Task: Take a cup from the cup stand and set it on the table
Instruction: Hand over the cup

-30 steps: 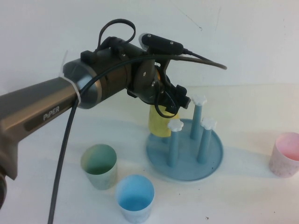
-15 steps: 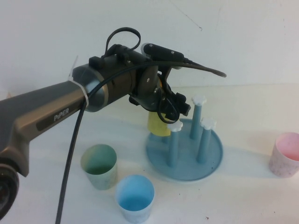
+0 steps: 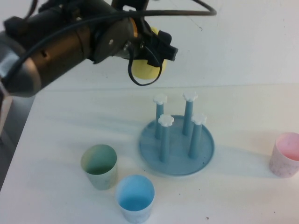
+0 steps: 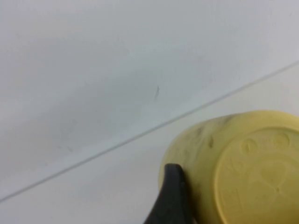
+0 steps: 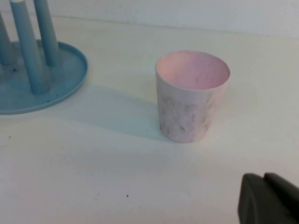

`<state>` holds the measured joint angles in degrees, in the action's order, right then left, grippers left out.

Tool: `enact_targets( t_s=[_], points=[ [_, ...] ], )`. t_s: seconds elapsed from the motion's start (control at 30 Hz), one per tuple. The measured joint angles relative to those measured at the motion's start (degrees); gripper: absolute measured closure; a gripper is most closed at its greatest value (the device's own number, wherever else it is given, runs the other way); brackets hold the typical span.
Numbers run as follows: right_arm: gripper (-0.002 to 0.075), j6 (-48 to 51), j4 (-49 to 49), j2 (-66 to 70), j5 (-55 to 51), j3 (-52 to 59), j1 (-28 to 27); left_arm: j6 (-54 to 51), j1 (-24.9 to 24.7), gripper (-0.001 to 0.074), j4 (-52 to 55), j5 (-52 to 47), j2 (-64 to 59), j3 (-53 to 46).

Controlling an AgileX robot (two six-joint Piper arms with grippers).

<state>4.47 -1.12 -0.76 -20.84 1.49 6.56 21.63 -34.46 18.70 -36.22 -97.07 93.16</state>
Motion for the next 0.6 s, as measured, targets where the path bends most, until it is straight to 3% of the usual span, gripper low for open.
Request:
enact_targets(
  t_s=[0.2,0.33,0.47,0.6],
  points=[
    [0.0729,0.0,0.0,0.0,0.0,0.0,0.0,2.3,-2.9,0.0188,2.8,3.5,10.7,-9.7],
    [0.0729,0.0,0.0,0.0,0.0,0.0,0.0,4.7,-3.5,0.0188,-0.8,20.2,18.3,-26.1],
    [0.0729,0.0,0.0,0.0,0.0,0.0,0.0,13.5,-2.2,0.0188,-3.5,37.3,25.1,-42.3],
    [0.0729,0.0,0.0,0.0,0.0,0.0,0.0,25.2,-0.4,0.0188,-3.7,46.1,28.7,-50.8]
  ],
)
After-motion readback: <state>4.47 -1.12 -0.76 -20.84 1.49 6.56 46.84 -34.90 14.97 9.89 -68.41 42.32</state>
